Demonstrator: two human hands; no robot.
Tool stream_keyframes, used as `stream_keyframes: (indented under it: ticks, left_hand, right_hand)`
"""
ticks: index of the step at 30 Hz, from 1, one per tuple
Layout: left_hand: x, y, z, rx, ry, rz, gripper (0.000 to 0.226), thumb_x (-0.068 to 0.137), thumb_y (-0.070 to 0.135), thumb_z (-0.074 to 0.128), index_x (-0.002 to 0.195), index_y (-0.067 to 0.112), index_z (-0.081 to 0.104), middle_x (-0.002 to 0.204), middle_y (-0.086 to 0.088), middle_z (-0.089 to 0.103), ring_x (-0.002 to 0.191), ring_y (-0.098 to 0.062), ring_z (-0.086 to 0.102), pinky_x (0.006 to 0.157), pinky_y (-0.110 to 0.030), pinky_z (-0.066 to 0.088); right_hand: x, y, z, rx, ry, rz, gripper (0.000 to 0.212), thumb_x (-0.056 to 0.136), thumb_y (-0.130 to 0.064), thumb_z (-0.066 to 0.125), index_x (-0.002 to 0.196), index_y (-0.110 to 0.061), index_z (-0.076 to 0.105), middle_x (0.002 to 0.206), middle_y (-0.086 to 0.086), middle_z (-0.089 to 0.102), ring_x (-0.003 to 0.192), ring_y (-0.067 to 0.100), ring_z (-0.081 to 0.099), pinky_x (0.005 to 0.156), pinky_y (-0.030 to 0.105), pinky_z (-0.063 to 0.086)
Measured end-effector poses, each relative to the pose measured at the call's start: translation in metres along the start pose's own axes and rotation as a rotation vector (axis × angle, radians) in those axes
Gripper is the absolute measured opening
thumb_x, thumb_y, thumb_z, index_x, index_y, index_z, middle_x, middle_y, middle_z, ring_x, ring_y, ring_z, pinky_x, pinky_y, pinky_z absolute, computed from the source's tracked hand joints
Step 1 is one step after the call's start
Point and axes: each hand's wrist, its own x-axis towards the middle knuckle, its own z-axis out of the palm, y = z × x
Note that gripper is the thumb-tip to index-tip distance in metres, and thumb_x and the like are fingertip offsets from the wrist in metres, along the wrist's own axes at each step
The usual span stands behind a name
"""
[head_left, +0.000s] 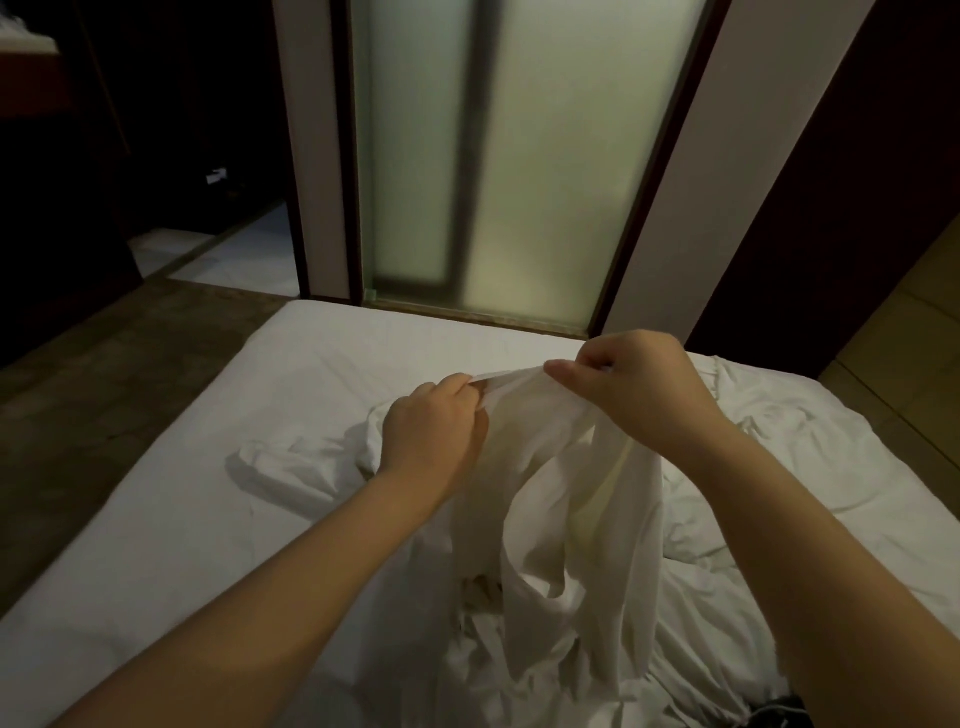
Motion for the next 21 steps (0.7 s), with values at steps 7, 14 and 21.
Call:
stream_keyframes:
  ticks: [7, 14, 21]
  left_hand:
    - [0.007, -0.005, -0.013, -0.217, 0.078, 0.064, 0.044, 0.1, 0.035, 0.034, 0.134, 0.012, 0.05, 0.133, -0.005, 0.056, 0.115, -0.023, 0.055, 0.096, -0.022, 0.037]
    - [0.07, -0.009, -0.071, -0.314, 0.079, 0.2, 0.043, 0.087, 0.036, 0.039, 0.051, 0.013, 0.044, 0.058, -0.003, 0.046, 0.061, -0.021, 0.045, 0.064, -0.038, 0.036]
    - [0.057, -0.031, -0.008, -0.354, -0.052, 0.144, 0.031, 0.097, 0.026, 0.046, 0.07, 0.016, 0.055, 0.063, 0.008, 0.047, 0.06, -0.005, 0.045, 0.055, -0.012, 0.031]
  right_hand:
    - [0.006, 0.014, -0.004, 0.019, 0.09, -0.005, 0.037, 0.086, -0.041, 0.063, 0.057, -0.019, 0.06, 0.051, -0.004, 0.05, 0.054, 0.011, 0.048, 0.052, 0.019, 0.033]
    - [0.028, 0.021, -0.021, -0.217, 0.462, -0.181, 0.043, 0.09, -0.042, 0.055, 0.067, -0.007, 0.067, 0.062, 0.007, 0.057, 0.057, 0.026, 0.052, 0.055, 0.033, 0.042]
    - [0.037, 0.027, -0.011, -0.219, 0.565, -0.167, 0.038, 0.091, -0.041, 0.055, 0.079, -0.01, 0.075, 0.068, 0.008, 0.064, 0.059, 0.024, 0.057, 0.058, 0.037, 0.05]
